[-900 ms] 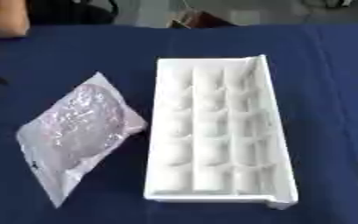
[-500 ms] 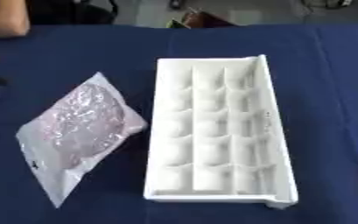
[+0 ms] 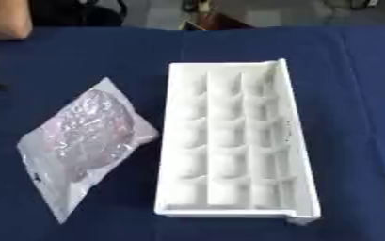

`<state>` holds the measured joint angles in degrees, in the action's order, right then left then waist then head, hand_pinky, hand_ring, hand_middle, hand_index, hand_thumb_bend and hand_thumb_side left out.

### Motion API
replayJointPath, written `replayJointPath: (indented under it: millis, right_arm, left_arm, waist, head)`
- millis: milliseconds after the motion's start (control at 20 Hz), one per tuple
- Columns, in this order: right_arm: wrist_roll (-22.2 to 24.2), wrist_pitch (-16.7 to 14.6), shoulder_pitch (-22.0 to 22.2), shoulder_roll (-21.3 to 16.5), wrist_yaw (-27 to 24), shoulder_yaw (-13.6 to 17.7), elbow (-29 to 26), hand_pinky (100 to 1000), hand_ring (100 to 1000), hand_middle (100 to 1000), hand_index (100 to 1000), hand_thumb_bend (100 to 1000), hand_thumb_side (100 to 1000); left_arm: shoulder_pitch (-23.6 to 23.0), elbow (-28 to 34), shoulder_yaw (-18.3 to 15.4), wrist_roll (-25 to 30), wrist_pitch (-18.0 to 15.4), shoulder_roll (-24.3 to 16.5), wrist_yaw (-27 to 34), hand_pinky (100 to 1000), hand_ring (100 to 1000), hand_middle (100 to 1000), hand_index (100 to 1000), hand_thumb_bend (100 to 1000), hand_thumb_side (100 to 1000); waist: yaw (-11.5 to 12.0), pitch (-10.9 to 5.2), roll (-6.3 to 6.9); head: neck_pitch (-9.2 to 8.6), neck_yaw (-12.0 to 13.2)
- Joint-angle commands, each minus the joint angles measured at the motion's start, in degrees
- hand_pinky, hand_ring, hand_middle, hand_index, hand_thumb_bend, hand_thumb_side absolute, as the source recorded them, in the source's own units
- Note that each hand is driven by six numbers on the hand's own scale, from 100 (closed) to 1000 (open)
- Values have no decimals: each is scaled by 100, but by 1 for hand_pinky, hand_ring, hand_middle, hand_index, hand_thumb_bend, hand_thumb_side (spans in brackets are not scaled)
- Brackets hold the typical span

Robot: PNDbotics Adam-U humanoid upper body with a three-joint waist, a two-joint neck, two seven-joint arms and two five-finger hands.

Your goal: Pick up objects on the table and place them in the box.

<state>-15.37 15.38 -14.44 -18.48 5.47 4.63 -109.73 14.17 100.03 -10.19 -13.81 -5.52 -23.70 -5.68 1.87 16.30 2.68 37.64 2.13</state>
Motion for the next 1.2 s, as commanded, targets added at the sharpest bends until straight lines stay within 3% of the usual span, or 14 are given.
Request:
replayJointPath:
  millis: [50,100,150,200,300,400,900,1200]
  right_arm:
    - [8,-3,-14,-140,20,19,-52,875,880,835,948,100,909]
    - [15,-2,-10,-149,23,12,-48,875,880,835,948,100,909]
    - [21,-2,-7,-154,25,8,-46,875,880,835,948,100,910]
    - [28,-2,-3,-164,30,2,-42,875,880,835,948,100,910]
    - [38,-4,2,-175,36,-4,-39,875,880,835,948,100,910]
    - [44,-5,3,-180,40,-7,-36,875,880,835,948,100,910]
    - [55,-6,-5,-185,37,-17,-35,875,880,835,948,100,910]
    - [64,-7,-5,-188,38,-22,-32,874,879,835,948,100,910]
  left_arm:
    - [-57,353,3,457,286,-1061,-1095,654,824,874,937,752,883]
    - [-85,490,44,737,409,-1437,-1695,644,820,873,939,742,884]
    - [-95,622,74,975,518,-1657,-2190,784,877,885,914,839,870]
    - [-91,765,159,1296,561,-2032,-2785,831,896,887,907,864,864]
    - [-54,984,336,1853,572,-2487,-3681,861,907,890,906,899,858]
    - [-12,1095,475,2206,538,-2692,-4077,874,912,891,907,917,856]
    - [68,1147,617,2592,455,-2795,-4189,871,909,890,910,920,873]
    - [151,1098,697,2621,436,-2857,-3906,817,867,875,910,922,880]
  waist:
    - [-4,-112,39]
    - [-7,-117,56]
    - [-9,-121,66]
    - [-12,-132,81]
    - [-18,-146,94]
    - [-24,-150,97]
    - [-40,-136,91]
    - [-41,-144,85]
  head:
    - [4,-40]
    - [3,-47]
    - [5,-50]
    - [14,-51]
    - [23,-44]
    - [22,-47]
    - [16,-54]
    - [15,-45]
